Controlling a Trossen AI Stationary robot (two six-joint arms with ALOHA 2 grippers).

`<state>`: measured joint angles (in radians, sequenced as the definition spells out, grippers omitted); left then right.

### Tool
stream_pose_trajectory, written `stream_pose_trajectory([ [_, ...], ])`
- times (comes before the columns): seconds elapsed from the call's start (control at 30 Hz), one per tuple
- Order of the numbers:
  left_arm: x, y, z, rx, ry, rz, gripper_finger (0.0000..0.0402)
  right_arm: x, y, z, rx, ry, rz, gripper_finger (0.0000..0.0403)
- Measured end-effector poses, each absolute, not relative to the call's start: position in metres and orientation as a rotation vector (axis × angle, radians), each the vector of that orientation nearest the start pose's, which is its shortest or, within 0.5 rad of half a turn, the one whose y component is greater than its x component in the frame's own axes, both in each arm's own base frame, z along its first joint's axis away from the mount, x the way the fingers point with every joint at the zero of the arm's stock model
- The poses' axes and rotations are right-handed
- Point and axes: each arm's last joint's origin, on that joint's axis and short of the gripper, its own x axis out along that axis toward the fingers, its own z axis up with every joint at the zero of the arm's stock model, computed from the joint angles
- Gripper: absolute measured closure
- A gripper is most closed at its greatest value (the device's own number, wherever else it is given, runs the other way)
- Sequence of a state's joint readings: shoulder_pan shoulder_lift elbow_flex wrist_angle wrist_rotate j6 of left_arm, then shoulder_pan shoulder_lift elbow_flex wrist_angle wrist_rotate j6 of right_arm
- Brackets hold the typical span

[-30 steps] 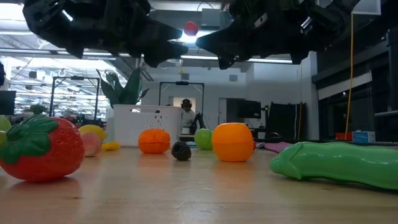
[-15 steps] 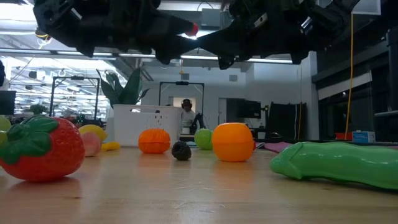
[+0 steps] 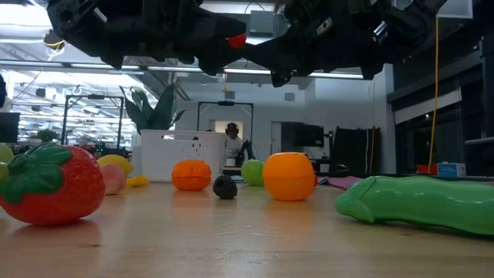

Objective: Pick and placing Produce into tupperware
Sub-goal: Put the red cherry into the white basket, then put the green cabbage into the white basket

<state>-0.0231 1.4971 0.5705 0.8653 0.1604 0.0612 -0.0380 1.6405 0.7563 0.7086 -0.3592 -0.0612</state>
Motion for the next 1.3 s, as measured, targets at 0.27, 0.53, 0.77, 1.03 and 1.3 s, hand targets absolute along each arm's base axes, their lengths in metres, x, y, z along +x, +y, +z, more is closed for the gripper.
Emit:
stream_pose_trajectory([
  [0.27, 0.2917, -0.0114, 0.2018, 0.059, 0.048, -0.185, 0.0169, 0.3336, -0.0025, 0.1988, -0.026, 0.163, 0.326, 0.0402],
  [0.53, 0.2917, -0.0111, 0.2017, 0.058, 0.049, -0.184, 0.0236, 0.3336, -0.0024, 0.1987, -0.026, 0.163, 0.326, 0.0402],
  [0.77, 0.2917, -0.0111, 0.2013, 0.058, 0.053, -0.184, 0.0294, 0.3335, -0.0023, 0.1986, -0.025, 0.164, 0.327, 0.0402],
  [1.03, 0.2917, -0.0110, 0.2012, 0.058, 0.053, -0.184, 0.0276, 0.3335, -0.0023, 0.1986, 0.003, 0.169, 0.324, 0.0396],
  [1.3, 0.2917, -0.0075, 0.2008, 0.058, 0.059, -0.172, 0.0311, 0.3335, -0.0023, 0.1984, 0.004, 0.171, 0.324, 0.0328],
])
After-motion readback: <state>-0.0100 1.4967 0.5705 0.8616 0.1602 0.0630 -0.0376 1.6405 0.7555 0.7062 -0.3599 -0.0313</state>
